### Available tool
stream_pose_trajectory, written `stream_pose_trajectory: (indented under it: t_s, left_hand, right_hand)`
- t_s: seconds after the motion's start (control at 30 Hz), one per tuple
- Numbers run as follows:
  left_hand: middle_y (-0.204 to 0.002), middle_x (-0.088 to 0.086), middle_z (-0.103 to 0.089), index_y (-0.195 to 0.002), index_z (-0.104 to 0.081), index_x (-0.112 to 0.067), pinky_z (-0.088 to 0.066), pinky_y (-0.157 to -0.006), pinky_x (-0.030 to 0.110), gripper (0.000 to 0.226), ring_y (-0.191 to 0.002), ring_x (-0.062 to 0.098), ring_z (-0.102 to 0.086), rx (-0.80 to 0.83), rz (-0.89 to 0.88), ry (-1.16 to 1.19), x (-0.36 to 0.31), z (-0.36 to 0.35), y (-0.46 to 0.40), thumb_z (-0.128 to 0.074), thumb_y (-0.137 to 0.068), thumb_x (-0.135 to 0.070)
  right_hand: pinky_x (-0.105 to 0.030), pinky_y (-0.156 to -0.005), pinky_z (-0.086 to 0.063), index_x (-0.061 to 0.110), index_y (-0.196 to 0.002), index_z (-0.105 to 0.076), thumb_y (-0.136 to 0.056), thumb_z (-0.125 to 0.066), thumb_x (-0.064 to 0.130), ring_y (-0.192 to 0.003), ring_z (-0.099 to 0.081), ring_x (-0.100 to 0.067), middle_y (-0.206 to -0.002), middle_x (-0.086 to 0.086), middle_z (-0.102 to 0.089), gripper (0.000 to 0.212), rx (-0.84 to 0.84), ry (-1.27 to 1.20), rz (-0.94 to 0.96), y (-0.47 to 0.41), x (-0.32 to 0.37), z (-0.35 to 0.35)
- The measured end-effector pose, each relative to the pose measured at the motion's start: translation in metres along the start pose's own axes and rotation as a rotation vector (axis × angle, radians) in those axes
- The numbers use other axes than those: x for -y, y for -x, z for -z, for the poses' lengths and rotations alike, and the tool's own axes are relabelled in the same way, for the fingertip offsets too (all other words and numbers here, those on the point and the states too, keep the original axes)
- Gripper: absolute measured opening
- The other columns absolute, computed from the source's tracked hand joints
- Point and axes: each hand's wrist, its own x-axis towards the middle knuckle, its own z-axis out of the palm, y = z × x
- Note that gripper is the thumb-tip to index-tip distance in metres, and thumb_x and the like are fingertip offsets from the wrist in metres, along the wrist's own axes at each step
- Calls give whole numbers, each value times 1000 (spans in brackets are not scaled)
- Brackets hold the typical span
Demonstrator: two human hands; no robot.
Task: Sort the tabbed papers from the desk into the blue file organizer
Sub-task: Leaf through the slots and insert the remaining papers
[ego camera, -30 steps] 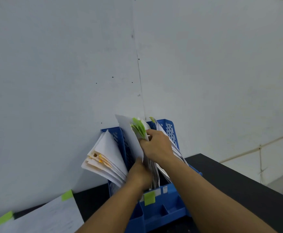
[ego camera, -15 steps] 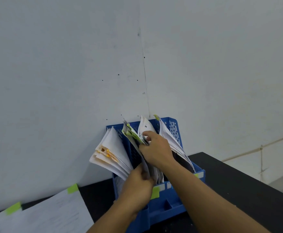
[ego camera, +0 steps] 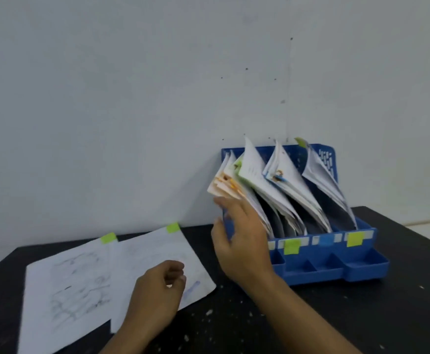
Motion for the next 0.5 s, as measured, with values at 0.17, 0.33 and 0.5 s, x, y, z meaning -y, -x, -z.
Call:
stream_pose_trajectory:
  t_s: [0.17, 0.33, 0.5]
  left_hand:
    - [-150, -10, -39, -139, -43, -36, -27, -113, 30, 49, -140, 14, -33, 11, -5, -549, 46, 9, 7, -44, -94, -56]
    - [-163, 6, 1, -151, -13, -33, -2, -120, 47, 100, -149, 34, 4, 157, 69, -721, 69, 10, 9, 9, -68, -84]
    - [-163, 9, -1, -153, -8, -31, 0, -121, 47, 112, -148, 36, 1, 137, 94, -717, 75, 12, 8, 20, -57, -81]
  right_hand:
    - [-9, -76, -47, 30, -127, -63, -97, -58, 29, -90, -59, 0, -108, 13, -65, 30, 335, 62, -260, 50, -7, -42]
    - [-24, -92, -48, 33, -140, -49, -100, -48, 44, -116, -54, -9, -130, 9, -59, 42, 521, 388, -399, 66, -16, -47]
    - [-29, -115, -29, 21, -153, -31, -100, -38, 57, -141, -32, -18, -154, 1, -38, 65, 653, 548, -414, 70, -19, -47]
